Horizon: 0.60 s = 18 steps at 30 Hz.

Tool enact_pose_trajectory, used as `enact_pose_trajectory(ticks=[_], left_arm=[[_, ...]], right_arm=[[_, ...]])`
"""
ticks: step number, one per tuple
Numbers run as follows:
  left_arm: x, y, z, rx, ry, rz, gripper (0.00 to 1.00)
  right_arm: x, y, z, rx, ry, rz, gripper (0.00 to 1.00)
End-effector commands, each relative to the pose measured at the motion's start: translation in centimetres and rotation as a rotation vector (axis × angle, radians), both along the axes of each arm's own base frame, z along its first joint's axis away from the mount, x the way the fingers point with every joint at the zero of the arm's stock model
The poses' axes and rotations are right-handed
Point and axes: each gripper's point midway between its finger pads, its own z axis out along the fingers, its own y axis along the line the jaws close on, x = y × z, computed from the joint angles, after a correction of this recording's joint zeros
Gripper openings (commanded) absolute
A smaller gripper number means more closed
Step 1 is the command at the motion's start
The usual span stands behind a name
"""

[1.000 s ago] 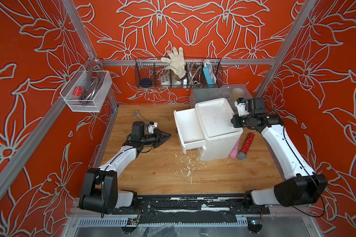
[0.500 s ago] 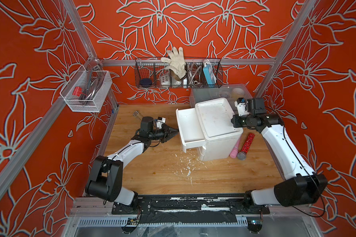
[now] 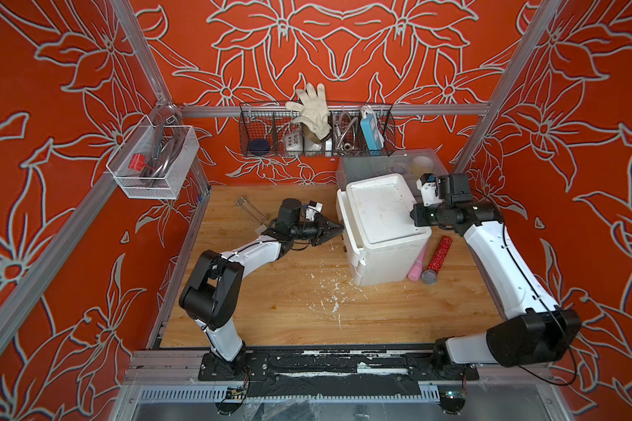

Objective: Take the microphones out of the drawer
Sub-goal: Close the drawer in the storage box.

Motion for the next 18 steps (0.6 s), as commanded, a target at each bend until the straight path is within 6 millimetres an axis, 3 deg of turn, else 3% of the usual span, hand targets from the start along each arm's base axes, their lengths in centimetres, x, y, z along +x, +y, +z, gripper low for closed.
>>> enact_pose_trajectory(ticks=[1,9,15,18], left_arm=[[0.5,-1.5,0.9,-0.028,-0.036,-0.022,0.19],[1.0,-3.1,-0.1,-0.038,-0.01,-0.05,0.23],[0.5,-2.6,-1.0,-0.016,-0.012,-0.051,0.41],[0.4,-1.2,-2.0,-0.007,-0.002,-0.02,0.43]], right_arm=[[0.1,2.3,-1.1,0.096,0.055,0.034,0.04],[0.2,2.4,-1.2,0.098,0.06,0.031,0.05],[0.3,2.3,-1.3,0.092,0.059,0.025,0.05],[0.2,2.3,-1.1,0.092,0.055,0.024,0.05]])
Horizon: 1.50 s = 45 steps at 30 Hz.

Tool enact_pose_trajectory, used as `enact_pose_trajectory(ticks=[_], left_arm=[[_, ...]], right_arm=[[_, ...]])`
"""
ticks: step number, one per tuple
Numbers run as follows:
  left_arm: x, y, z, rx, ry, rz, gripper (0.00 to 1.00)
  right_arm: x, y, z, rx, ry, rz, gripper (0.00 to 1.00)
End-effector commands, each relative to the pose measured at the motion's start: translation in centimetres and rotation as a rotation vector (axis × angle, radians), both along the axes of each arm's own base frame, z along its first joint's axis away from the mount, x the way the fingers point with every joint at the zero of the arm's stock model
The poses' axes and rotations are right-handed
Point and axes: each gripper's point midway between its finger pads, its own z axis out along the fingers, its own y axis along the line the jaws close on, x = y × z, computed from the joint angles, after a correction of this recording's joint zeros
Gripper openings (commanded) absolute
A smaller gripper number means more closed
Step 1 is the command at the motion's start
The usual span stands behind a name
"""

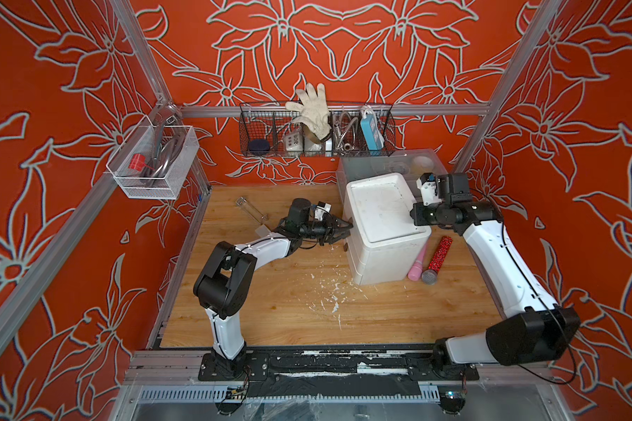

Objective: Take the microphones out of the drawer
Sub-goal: Close the drawer in the storage box, then open the drawer in the storage box.

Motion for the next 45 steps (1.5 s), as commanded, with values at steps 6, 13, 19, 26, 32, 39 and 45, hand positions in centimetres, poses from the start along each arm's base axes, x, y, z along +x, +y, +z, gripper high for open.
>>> enact_pose_trajectory(ticks=[6,13,19,26,32,39,45], left_arm=[[-0.6,2.8,-1.5,-0.011,-0.019,0.051,0.43],[0.3,3.3,-1.6,-0.098,-0.069,0.102,0.47],[1.5,3.0,-2.0,-0.172,-0.088,0.12,0.43],[1.3,3.0,-3.9,-0.099,-0.07,0.118,0.43],[1.5,1.9,-3.9,-0.114,-0.076,0.092,0.43],[1.6,1.0,-4.5,-0.135,-0.059,0.091,0.41],[1.5,0.7,-5.0,-0.131,-0.046,0.087,0.4]], right_arm=[[-0.1,2.3,-0.8,0.102,0.05,0.026,0.05],[-0.1,2.5,-0.4,0.114,0.043,0.031,0.05],[-0.2,2.6,-0.5,0.124,0.047,0.032,0.05],[-0.1,2.7,-0.3,0.126,0.042,0.031,0.05],[0.0,2.7,-0.5,0.128,0.048,0.033,0.05],[0.0,2.7,-0.6,0.127,0.048,0.032,0.05],[-0.1,2.7,-0.5,0.126,0.046,0.035,0.05]])
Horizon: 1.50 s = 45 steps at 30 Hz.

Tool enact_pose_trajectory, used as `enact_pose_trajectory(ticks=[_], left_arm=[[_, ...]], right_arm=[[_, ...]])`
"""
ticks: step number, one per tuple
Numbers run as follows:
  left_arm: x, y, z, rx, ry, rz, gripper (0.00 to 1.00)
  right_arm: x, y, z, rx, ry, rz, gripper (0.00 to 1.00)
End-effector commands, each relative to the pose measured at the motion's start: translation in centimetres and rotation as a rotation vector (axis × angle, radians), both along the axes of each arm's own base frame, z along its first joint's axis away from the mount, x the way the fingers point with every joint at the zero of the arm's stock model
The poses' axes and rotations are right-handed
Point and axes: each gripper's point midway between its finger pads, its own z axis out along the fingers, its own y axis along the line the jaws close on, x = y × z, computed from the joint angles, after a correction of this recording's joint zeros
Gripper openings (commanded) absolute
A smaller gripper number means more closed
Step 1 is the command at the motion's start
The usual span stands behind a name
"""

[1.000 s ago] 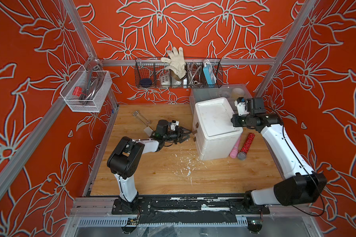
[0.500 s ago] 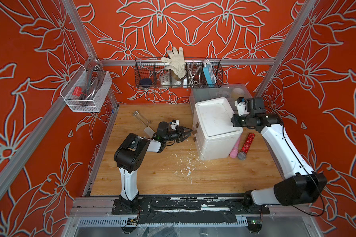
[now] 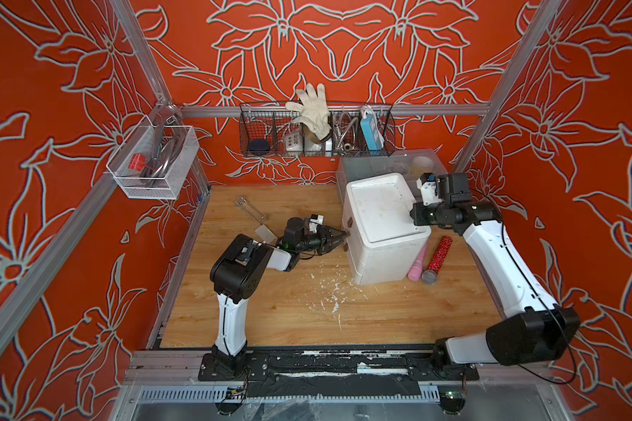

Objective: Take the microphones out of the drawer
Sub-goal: Open the drawer in the storage box.

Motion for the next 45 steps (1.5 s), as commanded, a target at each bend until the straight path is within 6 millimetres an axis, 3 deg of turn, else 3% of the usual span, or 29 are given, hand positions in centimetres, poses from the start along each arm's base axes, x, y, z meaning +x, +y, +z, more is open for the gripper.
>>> enact_pose_trajectory(ticks=[1,9,11,14,15,23,45], left_arm=[[0.1,-0.5,0.8,-0.02,-0.043,-0.008,0.4],[0.6,-0.5,0.9,-0.03,-0.04,0.008,0.31],[0.8,-0.6,1.1,-0.034,-0.045,0.009,0.23],[1.0,-0.7,1.2,-0.044,-0.046,0.008,0.01],[1.0,-0.7,1.3,-0.047,-0.046,0.008,0.0],[0.5,0.1,1.3,-0.043,-0.044,0.019,0.0],[-1.3,10.2,-0.1,0.007,-0.011,0.161,0.0]], right_arm=[[-0.1,2.7,-0.5,0.12,0.045,0.04,0.05],[-0.1,2.7,-0.6,0.119,0.048,0.04,0.05],[-0.1,2.7,-0.6,0.121,0.05,0.04,0.05],[0.0,2.7,-0.7,0.119,0.053,0.041,0.05],[0.0,2.6,-0.6,0.118,0.052,0.039,0.05],[0.1,2.2,-0.7,0.102,0.05,0.018,0.04],[0.3,1.5,-0.5,0.068,0.05,-0.012,0.04]])
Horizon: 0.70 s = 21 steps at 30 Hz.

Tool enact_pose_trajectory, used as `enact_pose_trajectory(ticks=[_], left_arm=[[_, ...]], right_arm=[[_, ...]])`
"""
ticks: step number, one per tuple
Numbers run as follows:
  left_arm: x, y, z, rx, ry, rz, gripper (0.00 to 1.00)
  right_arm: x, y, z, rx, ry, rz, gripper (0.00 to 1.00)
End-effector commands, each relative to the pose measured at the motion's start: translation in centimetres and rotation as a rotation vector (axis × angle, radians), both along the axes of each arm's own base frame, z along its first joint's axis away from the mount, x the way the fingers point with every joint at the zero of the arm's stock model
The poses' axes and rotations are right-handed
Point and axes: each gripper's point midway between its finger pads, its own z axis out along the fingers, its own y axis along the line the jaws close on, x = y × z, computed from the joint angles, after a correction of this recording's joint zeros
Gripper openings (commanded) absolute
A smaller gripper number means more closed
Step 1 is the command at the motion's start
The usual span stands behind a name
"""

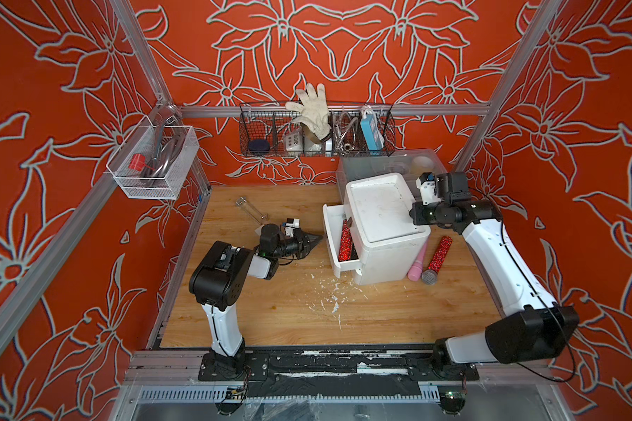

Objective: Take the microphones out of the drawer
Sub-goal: Open the drawer in the storage box.

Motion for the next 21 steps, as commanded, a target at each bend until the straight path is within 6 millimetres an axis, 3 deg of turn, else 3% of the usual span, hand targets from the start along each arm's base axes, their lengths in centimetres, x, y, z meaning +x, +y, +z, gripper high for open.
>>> enact_pose_trajectory(ticks=[1,8,21], left_arm=[[-0.3,1.9,-0.2,0.016,-0.006,0.036,0.0],[-0.5,4.8,0.2,0.026,-0.004,0.094,0.0],[-1.4,7.6,0.8,0.116,-0.024,0.15,0.0]], right_arm=[[0.2,1.4,-0.6,0.07,0.04,-0.011,0.04],[0.2,1.4,-0.8,0.07,0.047,-0.015,0.04],[0.2,1.3,-0.9,0.065,0.047,-0.023,0.04]])
